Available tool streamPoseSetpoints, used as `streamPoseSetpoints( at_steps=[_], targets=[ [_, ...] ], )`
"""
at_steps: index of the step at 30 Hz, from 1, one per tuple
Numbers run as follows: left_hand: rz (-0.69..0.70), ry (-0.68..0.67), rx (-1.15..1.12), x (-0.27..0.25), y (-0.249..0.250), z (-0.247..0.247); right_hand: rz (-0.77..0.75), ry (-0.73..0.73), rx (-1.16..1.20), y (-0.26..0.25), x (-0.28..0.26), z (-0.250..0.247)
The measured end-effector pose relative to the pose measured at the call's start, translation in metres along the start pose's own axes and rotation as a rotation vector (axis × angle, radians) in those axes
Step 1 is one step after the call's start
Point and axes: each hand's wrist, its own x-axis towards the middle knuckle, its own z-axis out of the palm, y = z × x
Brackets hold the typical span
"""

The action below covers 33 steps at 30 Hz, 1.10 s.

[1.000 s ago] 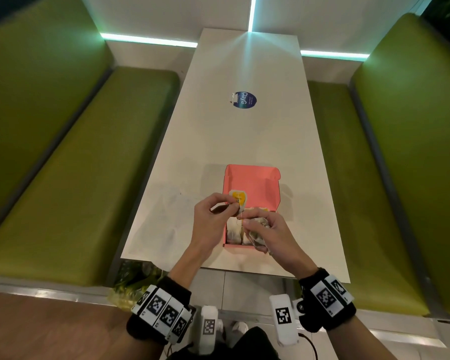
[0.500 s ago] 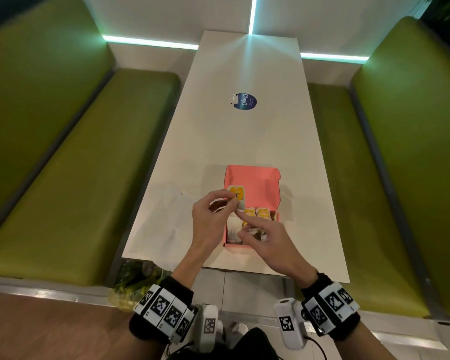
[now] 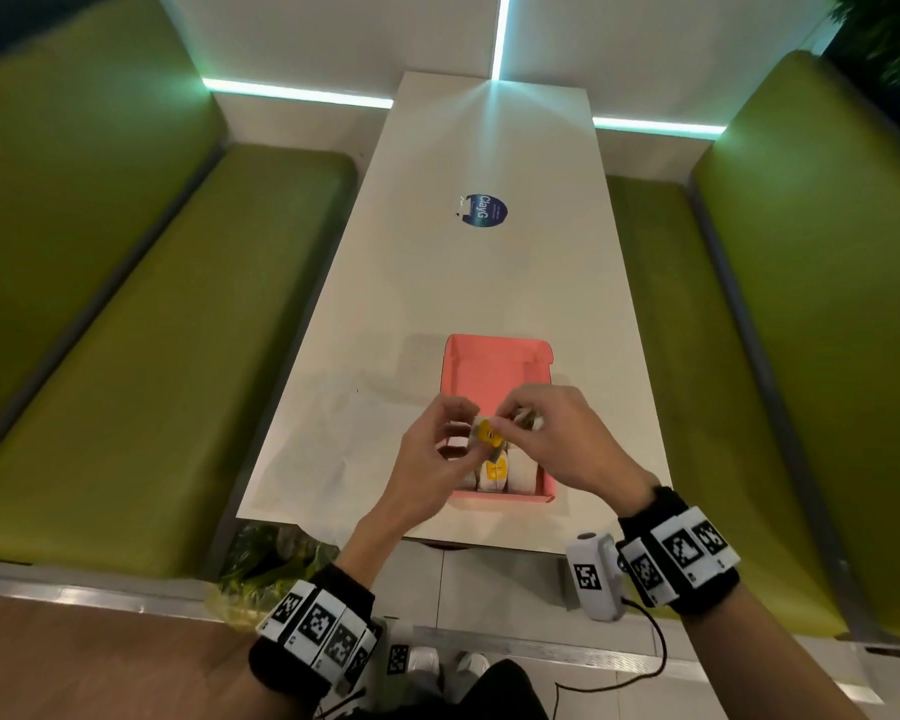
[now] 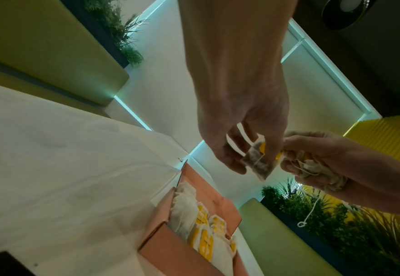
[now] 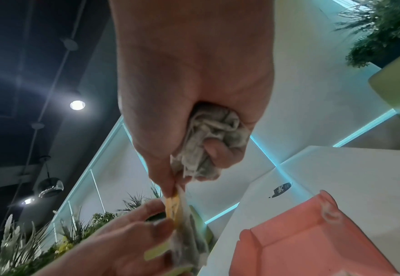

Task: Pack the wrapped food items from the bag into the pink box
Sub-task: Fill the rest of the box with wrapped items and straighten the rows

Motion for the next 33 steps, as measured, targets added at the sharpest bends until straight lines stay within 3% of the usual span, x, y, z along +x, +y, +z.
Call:
streamPoseSetpoints(
  at_steps=[7,18,26,30,33],
  targets=[
    [-0.019,-0.118,0.117,0.006,-0.007,0.002,-0.024,-0.059,-0.077,-0.003,-0.002,-0.006],
    [-0.007,-0.115,0.051,0.011,-0.008,0.011,-0.049,-0.015,-0.033,-0.002,0.002,-0.029],
    [0.019,-0.168,0.148,0.016,-0.010,0.020,-0.041,-0.147,-0.086,0.006,0.003,-0.027],
    [-0.012,-0.174,0.339,0.014,-0.030,0.021,0.074,-0.093,-0.058,0.025,-0.006,-0.027],
    [0.115,-0.310,0.697,0.011,-0.049,0.032,0.181,-0.062,-0.085,0.045,-0.016,-0.028]
  ],
)
